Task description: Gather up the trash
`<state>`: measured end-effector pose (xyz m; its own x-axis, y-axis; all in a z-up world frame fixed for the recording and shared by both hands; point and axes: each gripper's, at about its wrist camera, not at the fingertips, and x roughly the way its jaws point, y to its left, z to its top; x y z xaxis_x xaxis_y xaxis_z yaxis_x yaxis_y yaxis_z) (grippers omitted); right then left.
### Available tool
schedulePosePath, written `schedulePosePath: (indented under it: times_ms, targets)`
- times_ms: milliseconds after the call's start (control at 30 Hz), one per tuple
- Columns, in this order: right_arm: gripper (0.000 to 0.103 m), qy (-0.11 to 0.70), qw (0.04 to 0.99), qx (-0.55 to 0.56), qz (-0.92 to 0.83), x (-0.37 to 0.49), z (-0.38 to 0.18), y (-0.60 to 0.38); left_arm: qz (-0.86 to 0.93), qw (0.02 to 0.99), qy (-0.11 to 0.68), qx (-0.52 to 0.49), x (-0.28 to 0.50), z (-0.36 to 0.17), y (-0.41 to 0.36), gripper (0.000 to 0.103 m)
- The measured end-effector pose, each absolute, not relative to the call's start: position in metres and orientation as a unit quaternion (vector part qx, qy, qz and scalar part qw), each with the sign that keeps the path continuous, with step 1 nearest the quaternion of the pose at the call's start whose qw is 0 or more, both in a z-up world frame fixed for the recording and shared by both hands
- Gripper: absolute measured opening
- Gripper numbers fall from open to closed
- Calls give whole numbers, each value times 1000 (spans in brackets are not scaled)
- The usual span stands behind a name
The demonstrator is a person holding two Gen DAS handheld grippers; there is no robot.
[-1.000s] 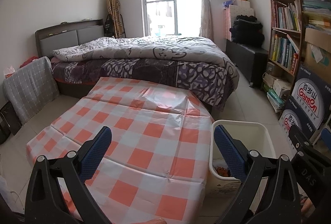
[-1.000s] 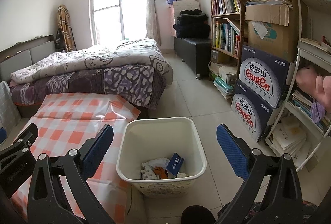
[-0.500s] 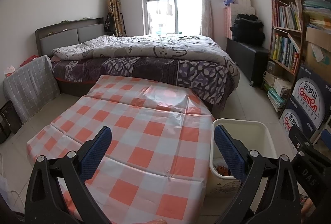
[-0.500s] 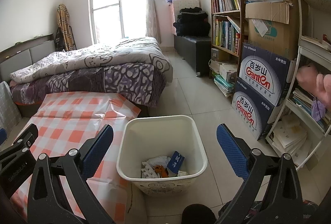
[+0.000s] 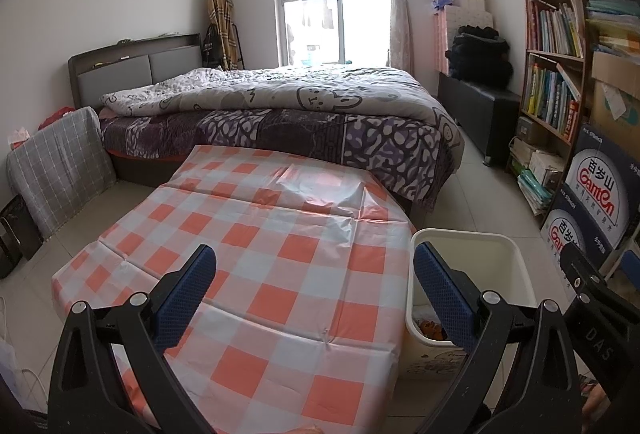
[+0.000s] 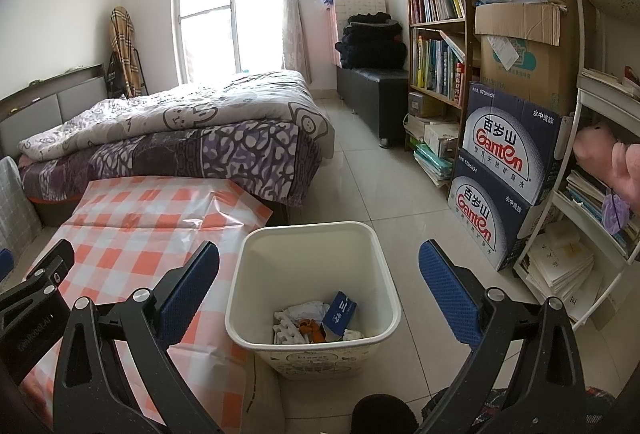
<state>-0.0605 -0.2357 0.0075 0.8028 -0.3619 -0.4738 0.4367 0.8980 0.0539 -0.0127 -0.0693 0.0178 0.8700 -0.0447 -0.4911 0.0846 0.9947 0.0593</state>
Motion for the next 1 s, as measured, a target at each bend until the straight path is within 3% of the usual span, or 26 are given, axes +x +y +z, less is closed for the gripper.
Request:
schedulePosePath:
  times_ms: [1000]
  targets:
    - [96,235,946,80,-211,-61,7,-235,-31,966,254,41,-12,17,-68,96]
